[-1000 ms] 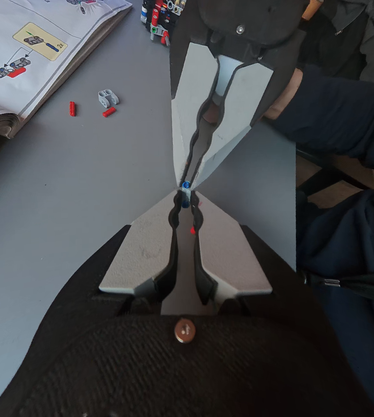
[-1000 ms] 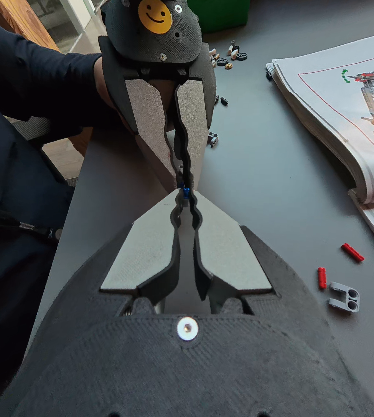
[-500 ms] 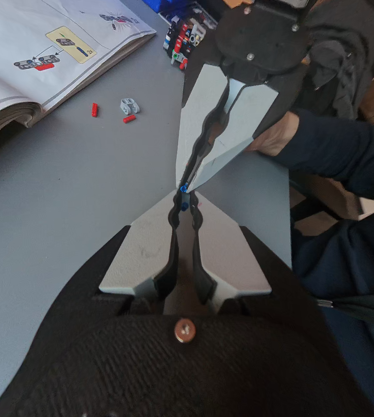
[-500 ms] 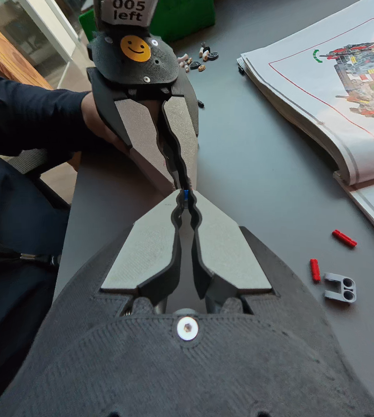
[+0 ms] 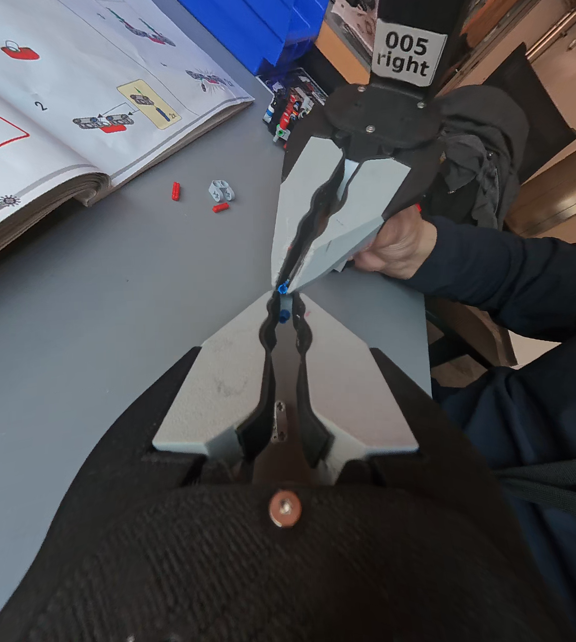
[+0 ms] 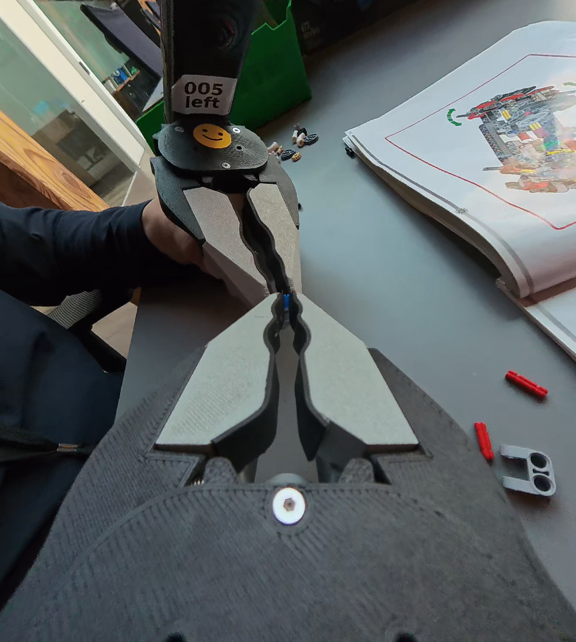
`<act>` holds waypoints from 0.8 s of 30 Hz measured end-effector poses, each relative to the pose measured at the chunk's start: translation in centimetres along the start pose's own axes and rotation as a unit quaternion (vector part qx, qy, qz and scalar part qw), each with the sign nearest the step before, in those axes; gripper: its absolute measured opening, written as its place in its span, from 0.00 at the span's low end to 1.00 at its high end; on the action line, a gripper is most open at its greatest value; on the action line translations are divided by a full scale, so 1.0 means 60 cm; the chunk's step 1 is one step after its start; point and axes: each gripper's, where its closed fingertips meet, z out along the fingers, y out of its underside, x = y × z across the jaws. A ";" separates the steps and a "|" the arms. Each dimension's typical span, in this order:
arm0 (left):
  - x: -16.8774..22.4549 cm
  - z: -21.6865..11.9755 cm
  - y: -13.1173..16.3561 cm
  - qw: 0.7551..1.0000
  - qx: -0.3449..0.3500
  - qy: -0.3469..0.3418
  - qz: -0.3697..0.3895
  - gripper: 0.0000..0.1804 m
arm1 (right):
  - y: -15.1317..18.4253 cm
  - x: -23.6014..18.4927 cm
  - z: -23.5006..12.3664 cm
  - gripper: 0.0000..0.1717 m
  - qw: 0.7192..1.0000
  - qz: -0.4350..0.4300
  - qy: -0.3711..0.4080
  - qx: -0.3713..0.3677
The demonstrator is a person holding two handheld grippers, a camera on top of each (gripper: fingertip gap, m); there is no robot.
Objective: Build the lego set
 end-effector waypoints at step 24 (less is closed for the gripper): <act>-0.006 -0.012 -0.019 0.998 0.039 0.031 -0.034 0.03 | -0.026 0.005 0.005 0.00 0.996 0.064 -0.030 0.051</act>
